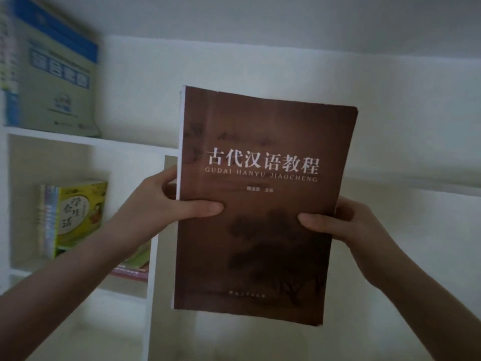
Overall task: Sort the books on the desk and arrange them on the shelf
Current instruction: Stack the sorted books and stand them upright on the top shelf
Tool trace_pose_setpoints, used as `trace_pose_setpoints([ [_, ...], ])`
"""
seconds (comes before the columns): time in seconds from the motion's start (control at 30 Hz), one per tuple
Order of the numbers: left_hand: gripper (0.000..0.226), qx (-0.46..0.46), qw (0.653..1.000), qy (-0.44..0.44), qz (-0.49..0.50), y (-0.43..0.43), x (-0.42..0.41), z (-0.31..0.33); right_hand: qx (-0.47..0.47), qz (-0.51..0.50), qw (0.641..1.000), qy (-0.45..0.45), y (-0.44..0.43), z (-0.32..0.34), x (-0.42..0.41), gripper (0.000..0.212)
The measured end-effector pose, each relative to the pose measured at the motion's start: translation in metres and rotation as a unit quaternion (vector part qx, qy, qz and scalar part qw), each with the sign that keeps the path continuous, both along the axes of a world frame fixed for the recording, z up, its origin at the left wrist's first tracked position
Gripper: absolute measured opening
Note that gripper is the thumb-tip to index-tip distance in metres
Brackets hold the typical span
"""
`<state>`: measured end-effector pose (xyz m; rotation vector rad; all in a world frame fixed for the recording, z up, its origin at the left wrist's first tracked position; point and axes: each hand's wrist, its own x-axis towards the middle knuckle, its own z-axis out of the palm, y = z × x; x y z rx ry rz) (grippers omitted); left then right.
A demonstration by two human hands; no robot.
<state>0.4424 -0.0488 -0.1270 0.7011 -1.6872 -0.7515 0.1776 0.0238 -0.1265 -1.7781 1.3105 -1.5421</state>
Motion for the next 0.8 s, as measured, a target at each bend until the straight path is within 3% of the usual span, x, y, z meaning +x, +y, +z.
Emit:
trace_pose_setpoints([
  [0.3, 0.092, -0.062, 0.995, 0.071, 0.04, -0.007, 0.066, 0.046, -0.058, 0.035, 0.998, 0.002, -0.022, 0.05, 0.068, 0.057],
  [0.57, 0.075, -0.085, 0.991, 0.097, 0.042, -0.021, 0.118, 0.075, -0.105, 0.039, 0.994, -0.019, -0.049, 0.086, 0.126, 0.072],
  [0.7, 0.053, -0.112, 0.987, 0.101, 0.058, -0.03, 0.141, 0.095, -0.127, 0.053, 0.99, -0.017, -0.064, 0.107, 0.151, 0.068],
  [0.8, 0.051, -0.125, 0.985, 0.102, 0.061, -0.041, 0.156, 0.113, -0.155, 0.056, 0.986, -0.017, -0.077, 0.125, 0.168, 0.071],
])
